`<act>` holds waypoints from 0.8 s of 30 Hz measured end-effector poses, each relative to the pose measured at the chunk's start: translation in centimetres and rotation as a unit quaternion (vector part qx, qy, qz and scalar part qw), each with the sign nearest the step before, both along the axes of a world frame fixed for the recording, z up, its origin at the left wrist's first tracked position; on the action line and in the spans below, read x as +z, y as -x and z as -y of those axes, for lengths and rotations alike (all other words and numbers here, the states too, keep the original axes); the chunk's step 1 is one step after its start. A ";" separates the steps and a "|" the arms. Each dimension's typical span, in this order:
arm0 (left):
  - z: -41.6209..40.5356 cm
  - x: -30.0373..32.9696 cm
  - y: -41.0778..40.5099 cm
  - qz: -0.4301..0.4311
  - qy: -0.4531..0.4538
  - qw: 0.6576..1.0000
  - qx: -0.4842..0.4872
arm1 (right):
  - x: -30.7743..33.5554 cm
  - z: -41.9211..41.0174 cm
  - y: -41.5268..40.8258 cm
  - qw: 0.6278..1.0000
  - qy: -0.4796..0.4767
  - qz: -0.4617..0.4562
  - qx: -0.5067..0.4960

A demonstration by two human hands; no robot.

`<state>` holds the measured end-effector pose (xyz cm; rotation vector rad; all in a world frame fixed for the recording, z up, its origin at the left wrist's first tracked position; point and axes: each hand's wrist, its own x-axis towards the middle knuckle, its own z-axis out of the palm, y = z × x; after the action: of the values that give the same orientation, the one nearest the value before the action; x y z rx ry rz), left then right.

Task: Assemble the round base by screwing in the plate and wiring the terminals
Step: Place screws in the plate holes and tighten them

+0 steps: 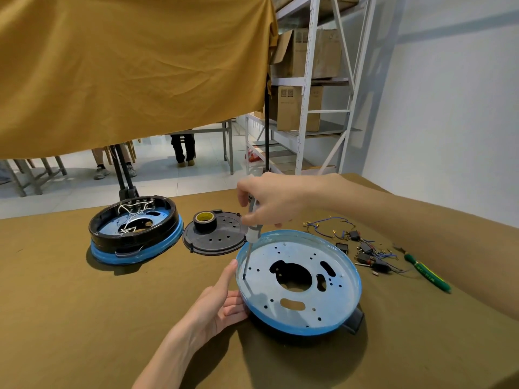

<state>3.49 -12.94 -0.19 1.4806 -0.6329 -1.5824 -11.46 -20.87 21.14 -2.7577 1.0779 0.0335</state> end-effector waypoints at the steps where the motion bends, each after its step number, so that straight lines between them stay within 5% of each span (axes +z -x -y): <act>1: 0.0 -0.1 -0.1 -0.005 -0.005 1.000 -0.002 | 0.3 -0.1 0.1 1.000 -0.027 0.002 0.001; 3: -0.2 -0.1 -0.2 -0.023 -0.011 1.000 0.002 | 0.5 -0.1 0.3 1.000 -0.025 0.016 0.004; 7: -0.5 0.1 0.0 -0.040 -0.005 0.999 0.012 | -1.2 -0.2 -0.1 0.990 0.143 0.021 0.005; 11: -0.4 0.0 -0.1 -0.035 -0.003 0.999 0.003 | -0.6 -0.4 0.3 0.996 0.011 0.075 -0.050; 17: -0.2 0.1 -0.1 -0.028 -0.004 1.000 0.004 | -0.1 -0.7 0.1 0.996 -0.069 0.034 -0.033; 22: 0.0 -0.1 0.2 -0.012 -0.006 0.999 0.033 | -0.3 -0.4 -0.4 0.993 0.117 0.008 -0.011; 24: 0.1 0.0 0.3 -0.005 -0.010 0.999 0.034 | -0.4 -0.2 -0.6 0.992 0.125 0.000 -0.001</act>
<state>3.16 -13.00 -0.15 1.4918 -0.5566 -1.5475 -10.84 -20.71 20.76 -2.9746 1.1568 -0.1105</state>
